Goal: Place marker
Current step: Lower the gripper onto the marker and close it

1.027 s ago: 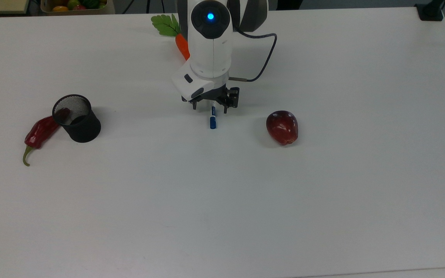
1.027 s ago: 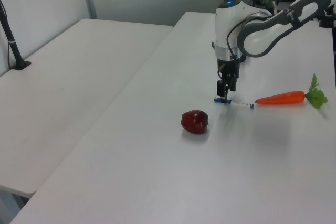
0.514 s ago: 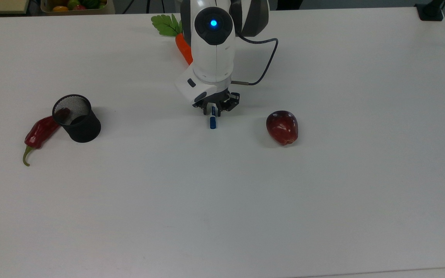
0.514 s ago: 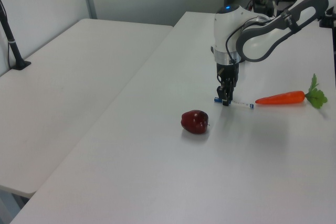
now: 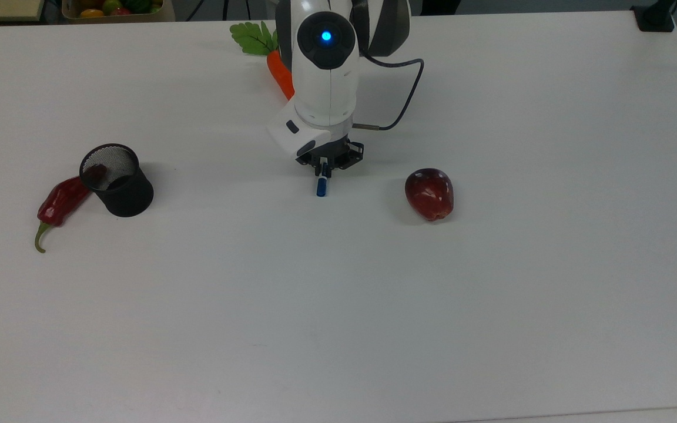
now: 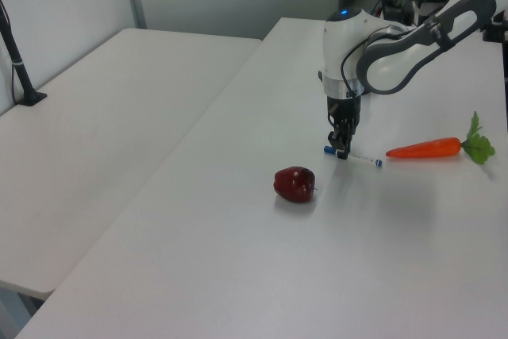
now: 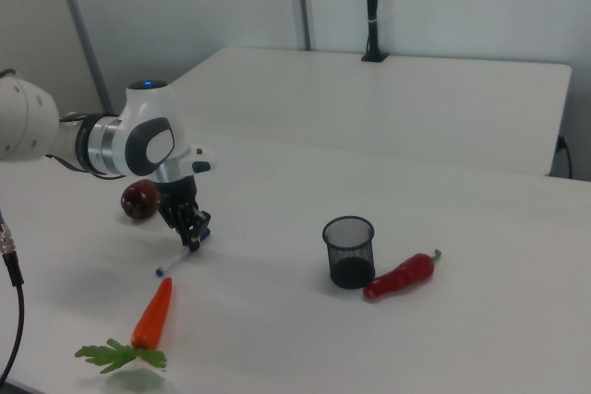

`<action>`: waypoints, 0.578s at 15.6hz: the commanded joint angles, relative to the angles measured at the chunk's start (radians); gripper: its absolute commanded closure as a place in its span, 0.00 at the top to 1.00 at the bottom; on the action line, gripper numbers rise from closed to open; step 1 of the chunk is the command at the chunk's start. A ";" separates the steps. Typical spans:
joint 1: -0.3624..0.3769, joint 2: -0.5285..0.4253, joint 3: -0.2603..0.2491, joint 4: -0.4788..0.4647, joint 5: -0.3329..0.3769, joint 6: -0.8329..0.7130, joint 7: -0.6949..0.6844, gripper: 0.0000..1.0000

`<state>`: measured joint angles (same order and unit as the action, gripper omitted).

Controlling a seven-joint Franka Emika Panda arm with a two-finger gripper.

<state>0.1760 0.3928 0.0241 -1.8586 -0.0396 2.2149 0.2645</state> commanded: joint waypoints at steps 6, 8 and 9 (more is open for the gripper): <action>0.014 -0.057 -0.007 0.027 0.000 -0.007 0.030 0.15; 0.013 -0.060 -0.007 0.093 0.001 -0.114 0.032 0.15; 0.013 -0.060 -0.007 0.129 0.001 -0.168 0.032 0.15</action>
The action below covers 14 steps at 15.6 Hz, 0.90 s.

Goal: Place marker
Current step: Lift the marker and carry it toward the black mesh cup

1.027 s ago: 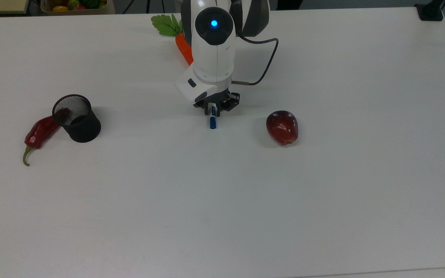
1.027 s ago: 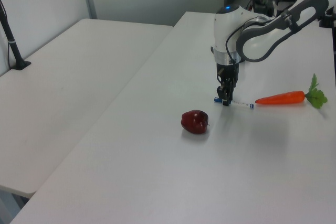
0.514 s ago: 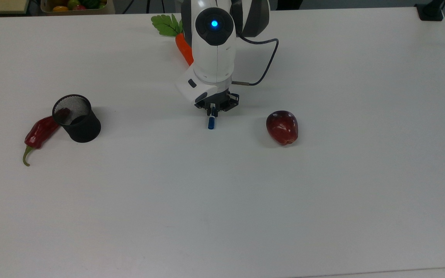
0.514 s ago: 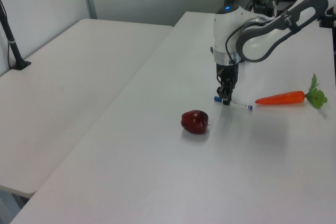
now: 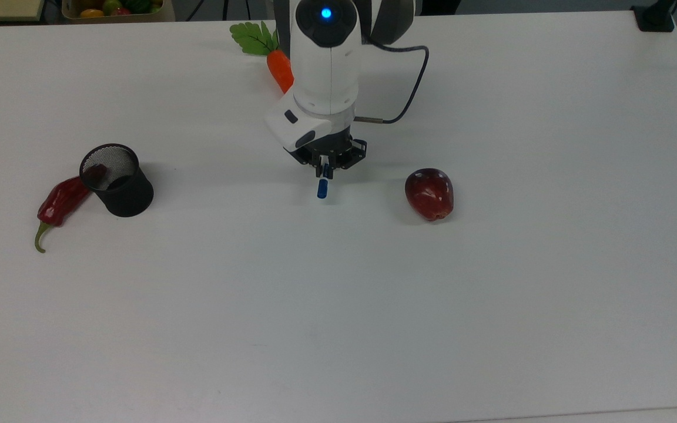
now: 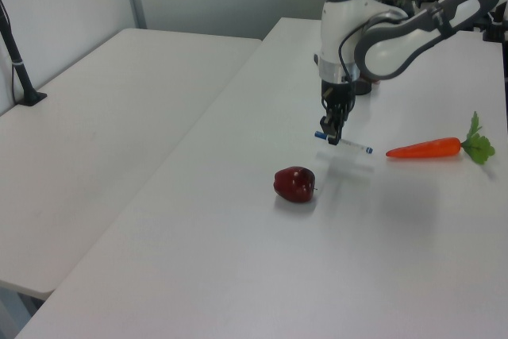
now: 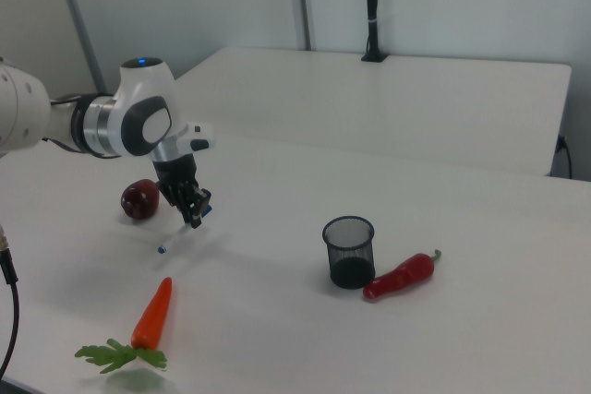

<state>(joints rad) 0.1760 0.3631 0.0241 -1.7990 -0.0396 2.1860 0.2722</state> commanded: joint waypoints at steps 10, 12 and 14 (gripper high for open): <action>-0.099 -0.118 -0.026 0.205 -0.032 -0.301 -0.014 0.15; -0.142 -0.131 -0.026 0.205 -0.054 -0.295 -0.060 0.15; -0.190 -0.133 -0.026 0.207 -0.068 -0.281 -0.094 0.15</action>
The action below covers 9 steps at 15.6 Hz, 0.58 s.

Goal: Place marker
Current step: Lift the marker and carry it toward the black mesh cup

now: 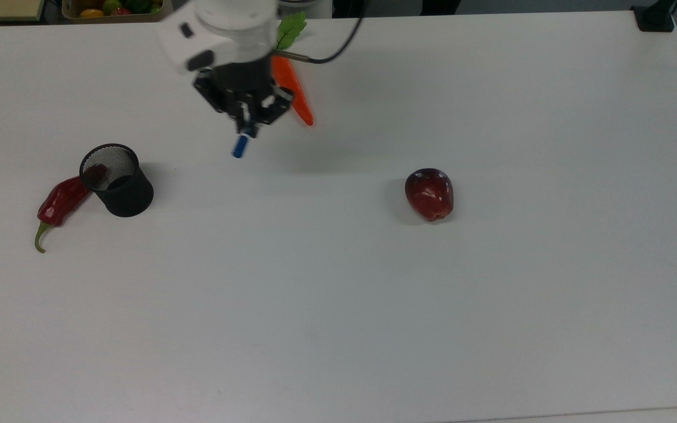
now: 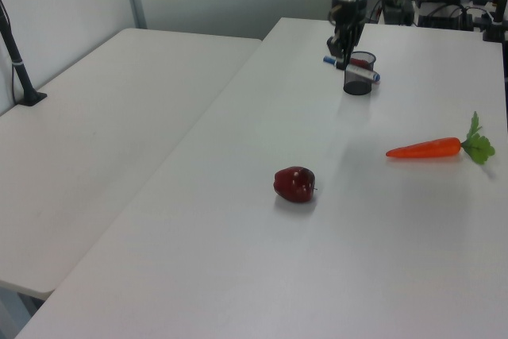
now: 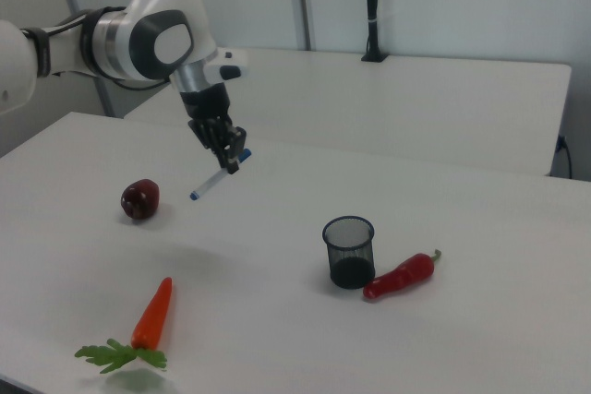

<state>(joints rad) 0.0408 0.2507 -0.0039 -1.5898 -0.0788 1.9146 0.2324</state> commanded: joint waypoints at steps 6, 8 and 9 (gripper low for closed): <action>-0.179 -0.016 0.001 -0.007 -0.102 0.193 -0.067 0.15; -0.203 -0.007 -0.011 -0.012 -0.104 0.276 -0.068 0.15; -0.209 -0.002 -0.022 -0.013 -0.107 0.320 -0.068 0.15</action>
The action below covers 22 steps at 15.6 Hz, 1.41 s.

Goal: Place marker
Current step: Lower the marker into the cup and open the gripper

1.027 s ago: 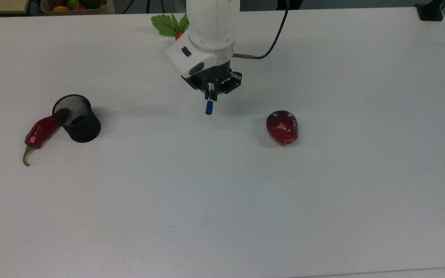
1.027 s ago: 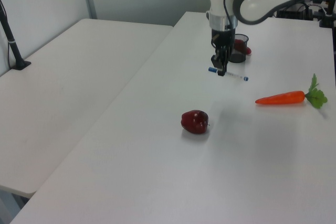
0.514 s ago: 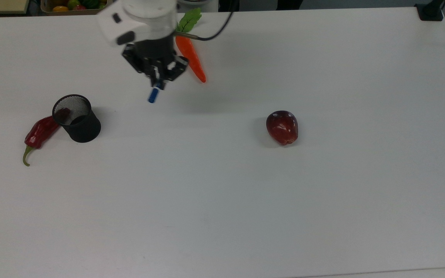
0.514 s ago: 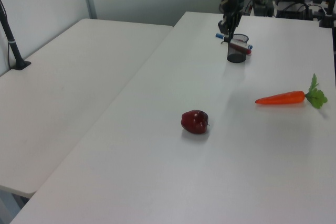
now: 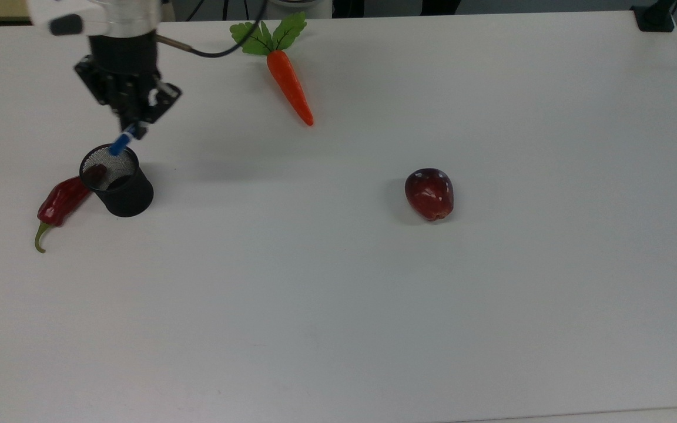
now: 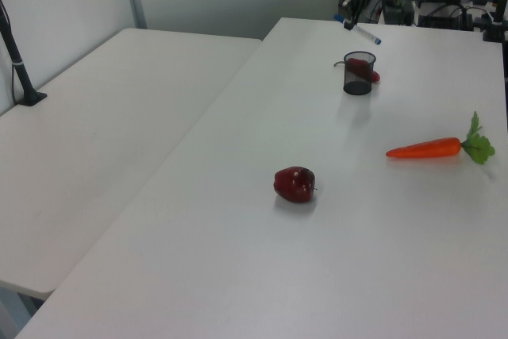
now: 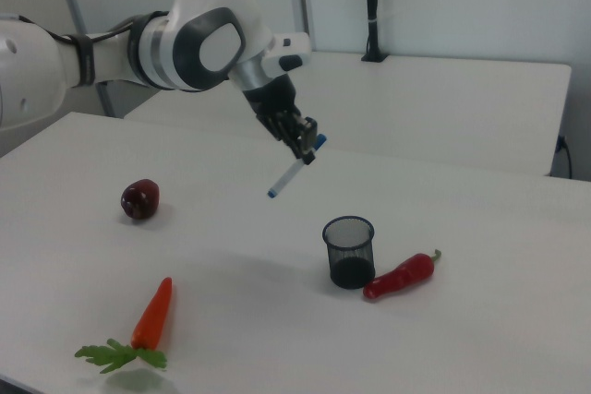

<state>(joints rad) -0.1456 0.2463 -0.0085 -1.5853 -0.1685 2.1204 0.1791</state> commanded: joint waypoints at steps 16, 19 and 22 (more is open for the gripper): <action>-0.066 0.130 -0.053 -0.143 -0.149 0.481 0.000 0.18; -0.065 0.128 -0.053 -0.148 -0.148 0.477 0.002 0.18; -0.063 0.130 -0.053 -0.160 -0.148 0.475 0.002 0.21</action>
<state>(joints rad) -0.2140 0.3973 -0.0582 -1.7030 -0.2978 2.5719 0.1774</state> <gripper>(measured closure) 0.815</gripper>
